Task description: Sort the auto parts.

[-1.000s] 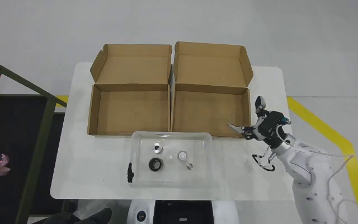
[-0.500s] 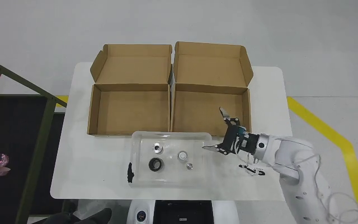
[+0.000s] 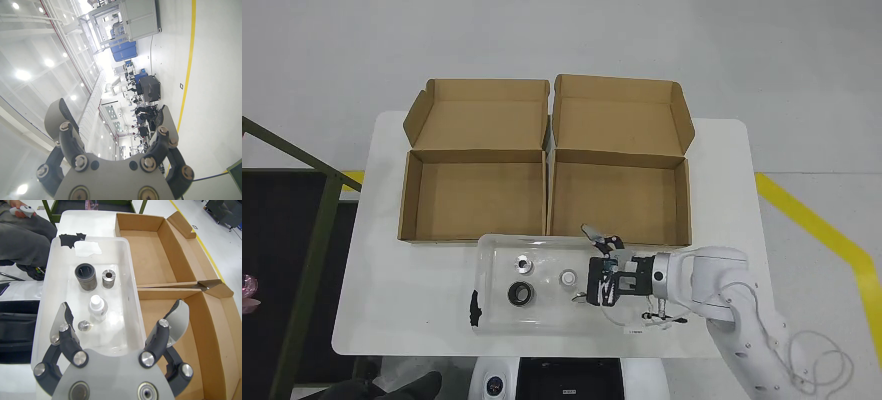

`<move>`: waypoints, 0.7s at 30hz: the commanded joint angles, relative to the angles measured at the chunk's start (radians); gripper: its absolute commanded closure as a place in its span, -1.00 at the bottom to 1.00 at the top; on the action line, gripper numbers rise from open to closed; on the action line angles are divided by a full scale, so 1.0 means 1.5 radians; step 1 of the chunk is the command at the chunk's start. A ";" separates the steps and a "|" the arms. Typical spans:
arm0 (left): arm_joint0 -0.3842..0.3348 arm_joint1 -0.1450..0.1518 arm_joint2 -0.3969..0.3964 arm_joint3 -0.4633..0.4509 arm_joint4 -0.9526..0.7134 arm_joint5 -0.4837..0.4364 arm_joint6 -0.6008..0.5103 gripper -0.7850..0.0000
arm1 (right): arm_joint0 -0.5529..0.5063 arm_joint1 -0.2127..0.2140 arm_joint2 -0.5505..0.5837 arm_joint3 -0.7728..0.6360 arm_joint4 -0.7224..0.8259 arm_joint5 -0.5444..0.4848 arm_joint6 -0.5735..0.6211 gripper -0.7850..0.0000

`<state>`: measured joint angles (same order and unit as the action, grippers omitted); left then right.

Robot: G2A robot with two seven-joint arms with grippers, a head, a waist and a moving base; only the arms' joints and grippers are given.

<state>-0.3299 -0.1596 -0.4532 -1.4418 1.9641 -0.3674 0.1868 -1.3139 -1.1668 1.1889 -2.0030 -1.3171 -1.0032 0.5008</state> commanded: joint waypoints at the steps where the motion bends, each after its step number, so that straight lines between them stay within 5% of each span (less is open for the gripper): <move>1: 0.000 0.000 0.000 0.000 0.000 0.000 0.000 -1.00 | 0.003 0.001 -0.011 -0.001 -0.002 0.002 0.012 -1.00; 21: 0.000 0.000 0.000 0.000 0.000 0.000 0.000 -1.00 | 0.042 0.002 -0.111 0.042 -0.010 0.032 0.063 -1.00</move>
<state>-0.3299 -0.1596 -0.4532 -1.4418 1.9641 -0.3674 0.1868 -1.2539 -1.1636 1.0239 -1.9447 -1.3329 -0.9578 0.5950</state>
